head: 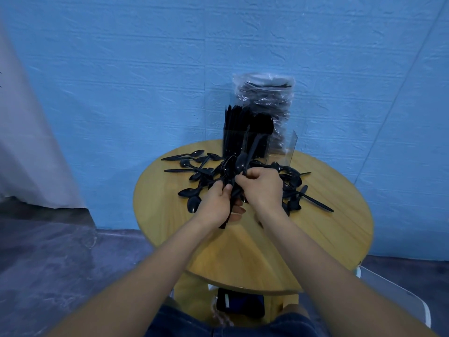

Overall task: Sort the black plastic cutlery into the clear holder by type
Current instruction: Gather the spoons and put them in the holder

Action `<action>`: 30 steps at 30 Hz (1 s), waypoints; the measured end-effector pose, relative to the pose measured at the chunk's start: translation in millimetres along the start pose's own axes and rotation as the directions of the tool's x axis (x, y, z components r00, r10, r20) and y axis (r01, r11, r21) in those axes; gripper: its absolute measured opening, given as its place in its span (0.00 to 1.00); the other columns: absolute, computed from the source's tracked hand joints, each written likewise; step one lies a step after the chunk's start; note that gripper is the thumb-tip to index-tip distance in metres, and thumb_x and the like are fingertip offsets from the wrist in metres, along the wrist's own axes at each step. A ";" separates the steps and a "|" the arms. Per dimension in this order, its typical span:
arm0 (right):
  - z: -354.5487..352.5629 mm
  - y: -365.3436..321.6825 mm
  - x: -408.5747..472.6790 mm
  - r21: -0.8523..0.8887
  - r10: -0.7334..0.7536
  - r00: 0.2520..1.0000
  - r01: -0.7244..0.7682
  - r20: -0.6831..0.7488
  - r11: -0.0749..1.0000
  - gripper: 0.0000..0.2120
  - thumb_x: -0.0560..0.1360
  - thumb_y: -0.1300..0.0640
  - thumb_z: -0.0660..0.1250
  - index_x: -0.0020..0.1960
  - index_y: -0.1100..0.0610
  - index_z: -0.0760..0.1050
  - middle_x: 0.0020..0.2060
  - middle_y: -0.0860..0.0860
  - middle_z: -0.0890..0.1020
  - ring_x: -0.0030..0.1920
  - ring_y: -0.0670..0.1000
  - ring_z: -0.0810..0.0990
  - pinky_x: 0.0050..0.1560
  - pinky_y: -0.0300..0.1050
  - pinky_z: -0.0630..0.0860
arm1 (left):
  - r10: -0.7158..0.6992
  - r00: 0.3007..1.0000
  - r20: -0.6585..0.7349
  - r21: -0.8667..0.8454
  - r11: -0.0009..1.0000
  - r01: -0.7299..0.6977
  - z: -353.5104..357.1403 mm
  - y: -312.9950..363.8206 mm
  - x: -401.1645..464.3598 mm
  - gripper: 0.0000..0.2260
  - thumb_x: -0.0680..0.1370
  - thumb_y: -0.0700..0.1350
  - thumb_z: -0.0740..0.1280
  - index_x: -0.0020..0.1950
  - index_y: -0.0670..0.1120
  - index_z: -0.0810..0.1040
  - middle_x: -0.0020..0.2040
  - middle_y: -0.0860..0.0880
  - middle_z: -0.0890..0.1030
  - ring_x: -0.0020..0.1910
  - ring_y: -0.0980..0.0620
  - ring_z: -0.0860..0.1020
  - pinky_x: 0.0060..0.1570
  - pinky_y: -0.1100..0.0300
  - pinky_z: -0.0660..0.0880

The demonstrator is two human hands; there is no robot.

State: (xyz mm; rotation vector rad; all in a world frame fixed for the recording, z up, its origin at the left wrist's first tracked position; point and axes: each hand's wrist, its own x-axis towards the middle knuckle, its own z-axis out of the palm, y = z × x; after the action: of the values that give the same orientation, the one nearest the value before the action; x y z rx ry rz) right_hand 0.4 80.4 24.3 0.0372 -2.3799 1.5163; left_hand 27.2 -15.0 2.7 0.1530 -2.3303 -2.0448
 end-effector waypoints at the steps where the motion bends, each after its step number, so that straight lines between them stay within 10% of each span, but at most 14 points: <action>1: -0.9 1.2 1.5 0.008 -0.004 1.000 0.004 0.021 1.000 0.12 0.72 0.56 0.70 0.35 0.64 0.79 0.31 0.59 0.81 0.30 0.54 0.75 0.38 0.51 0.76 | -0.010 1.000 0.003 -0.006 1.000 0.010 0.3 0.2 0.2 0.11 0.84 0.46 0.50 0.54 0.41 0.68 0.40 0.44 0.76 0.32 0.50 0.76 0.32 0.56 0.77; 11: -14.7 2.8 10.4 0.265 0.009 0.999 -0.019 0.039 0.964 0.12 0.76 0.56 0.67 0.43 0.67 0.78 0.39 0.61 0.82 0.39 0.58 0.81 0.42 0.52 0.81 | 0.024 0.996 0.091 -0.023 1.000 -0.022 1.5 -1.4 -3.2 0.11 0.84 0.46 0.50 0.46 0.43 0.67 0.32 0.50 0.67 0.27 0.55 0.63 0.23 0.65 0.61; 22: -7.8 -8.1 16.6 0.270 0.170 0.985 -0.168 0.017 0.948 0.12 0.74 0.62 0.66 0.33 0.62 0.73 0.30 0.56 0.79 0.28 0.50 0.80 0.37 0.49 0.80 | 0.291 0.952 0.094 0.379 0.874 -0.304 7.8 -7.7 -2.7 0.09 0.83 0.47 0.51 0.46 0.44 0.64 0.35 0.51 0.68 0.31 0.56 0.65 0.29 0.66 0.62; 30: -34.1 5.8 8.3 0.265 0.134 0.939 -0.223 0.315 0.938 0.12 0.83 0.60 0.52 0.49 0.61 0.73 0.37 0.55 0.75 0.32 0.49 0.76 0.31 0.38 0.78 | 0.186 0.983 -0.005 0.333 0.927 -0.173 -21.2 -14.2 14.1 0.11 0.83 0.47 0.53 0.43 0.46 0.67 0.36 0.50 0.70 0.33 0.53 0.68 0.35 0.55 0.68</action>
State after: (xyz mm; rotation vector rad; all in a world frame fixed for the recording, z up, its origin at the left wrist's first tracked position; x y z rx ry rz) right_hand 0.0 114.5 34.7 0.1229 -2.4026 2.0787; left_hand 15.8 -39.2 -9.1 -0.0152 -2.5400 -1.5453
